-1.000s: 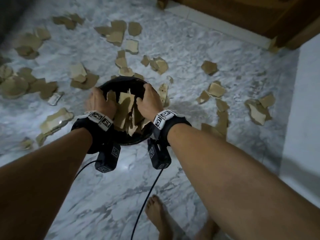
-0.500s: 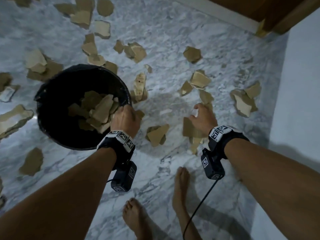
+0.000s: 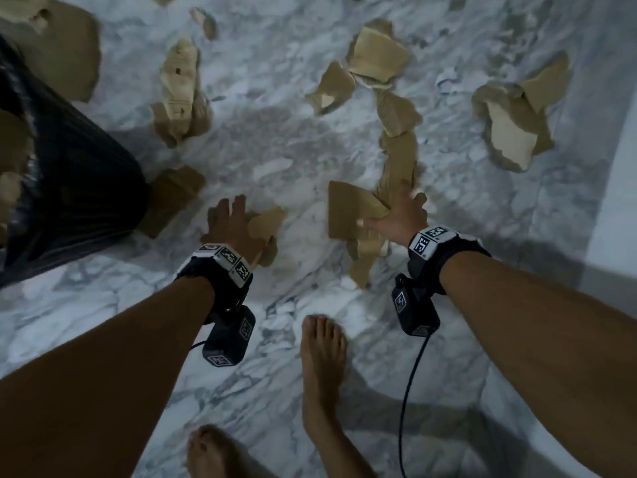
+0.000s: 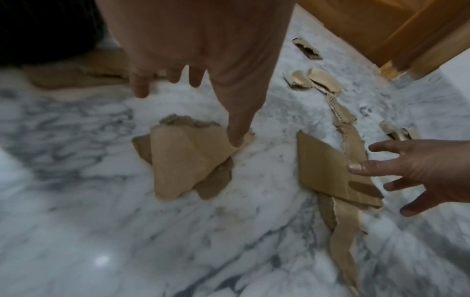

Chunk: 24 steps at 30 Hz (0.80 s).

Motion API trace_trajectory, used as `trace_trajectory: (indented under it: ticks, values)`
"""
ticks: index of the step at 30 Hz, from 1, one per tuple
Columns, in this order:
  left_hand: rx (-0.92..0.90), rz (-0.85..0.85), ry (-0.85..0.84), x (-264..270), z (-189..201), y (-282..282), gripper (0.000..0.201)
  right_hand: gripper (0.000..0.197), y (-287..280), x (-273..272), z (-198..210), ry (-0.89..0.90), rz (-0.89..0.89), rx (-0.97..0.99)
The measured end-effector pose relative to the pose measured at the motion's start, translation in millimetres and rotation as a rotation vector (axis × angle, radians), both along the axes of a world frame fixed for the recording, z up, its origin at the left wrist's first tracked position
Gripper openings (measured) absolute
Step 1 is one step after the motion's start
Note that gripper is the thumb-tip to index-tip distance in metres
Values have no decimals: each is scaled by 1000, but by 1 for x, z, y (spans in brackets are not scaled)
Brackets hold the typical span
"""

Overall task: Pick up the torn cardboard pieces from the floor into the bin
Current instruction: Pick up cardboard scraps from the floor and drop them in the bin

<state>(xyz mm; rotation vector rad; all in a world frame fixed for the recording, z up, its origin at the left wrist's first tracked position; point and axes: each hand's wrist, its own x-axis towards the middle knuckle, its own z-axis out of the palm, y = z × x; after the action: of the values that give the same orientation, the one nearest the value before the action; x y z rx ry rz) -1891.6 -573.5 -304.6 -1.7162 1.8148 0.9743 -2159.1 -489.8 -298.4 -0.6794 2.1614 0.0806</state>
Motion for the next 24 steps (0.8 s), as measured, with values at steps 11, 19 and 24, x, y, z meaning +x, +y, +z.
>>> trace_trajectory:
  ticks: [11,19,24]
  values:
    - [-139,-20,-119,-18,-39,20,88,134,-13,11,-44,103,-194,-7]
    - [-16,31,-173,-6,-45,1,59,112,-12,24,-44,77,-347,-50]
    - [-142,-66,-184,10,-47,3,56,108,-18,31,-42,117,-335,55]
